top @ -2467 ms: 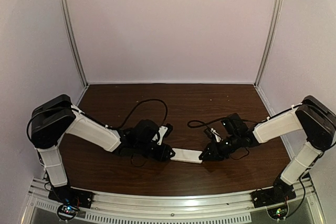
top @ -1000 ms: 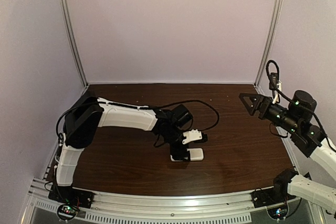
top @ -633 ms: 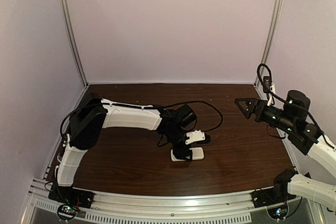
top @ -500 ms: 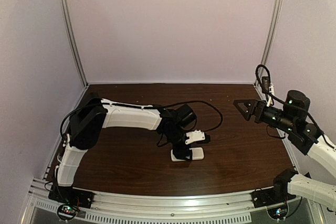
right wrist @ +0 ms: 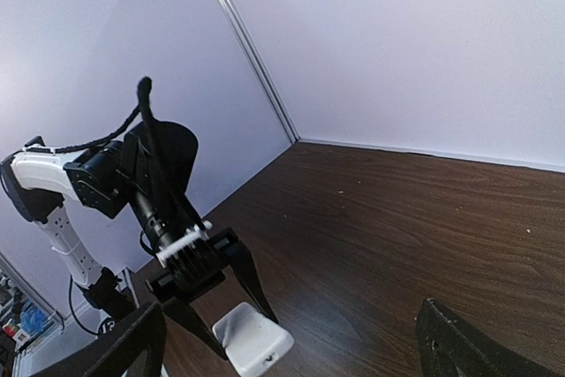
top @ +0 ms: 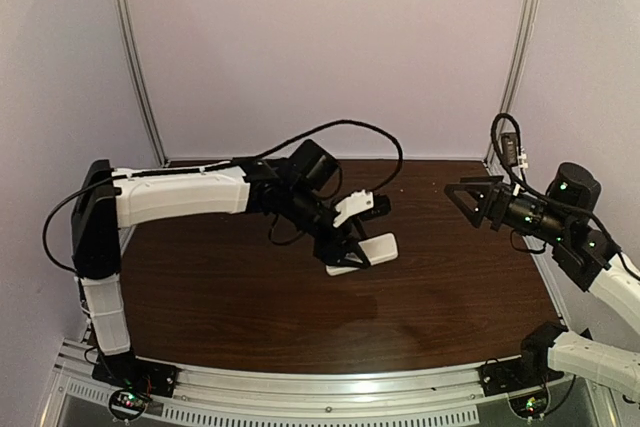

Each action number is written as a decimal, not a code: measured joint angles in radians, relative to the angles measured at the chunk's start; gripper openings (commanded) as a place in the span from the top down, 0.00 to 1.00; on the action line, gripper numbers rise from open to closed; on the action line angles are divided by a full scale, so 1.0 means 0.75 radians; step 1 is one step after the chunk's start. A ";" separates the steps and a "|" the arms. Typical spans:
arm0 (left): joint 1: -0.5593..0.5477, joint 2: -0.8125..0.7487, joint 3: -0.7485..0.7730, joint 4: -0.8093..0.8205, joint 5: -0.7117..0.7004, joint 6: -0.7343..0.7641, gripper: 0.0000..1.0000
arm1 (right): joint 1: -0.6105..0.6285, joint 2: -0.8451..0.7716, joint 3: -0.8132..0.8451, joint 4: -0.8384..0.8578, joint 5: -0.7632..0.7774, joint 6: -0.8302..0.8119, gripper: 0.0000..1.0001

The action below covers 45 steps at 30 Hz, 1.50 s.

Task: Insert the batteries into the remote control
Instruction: Pass from the left arm to the right

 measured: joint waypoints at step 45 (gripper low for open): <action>0.028 -0.585 -0.522 1.176 0.564 -0.554 0.73 | 0.718 0.462 0.477 0.156 -0.063 -0.451 0.20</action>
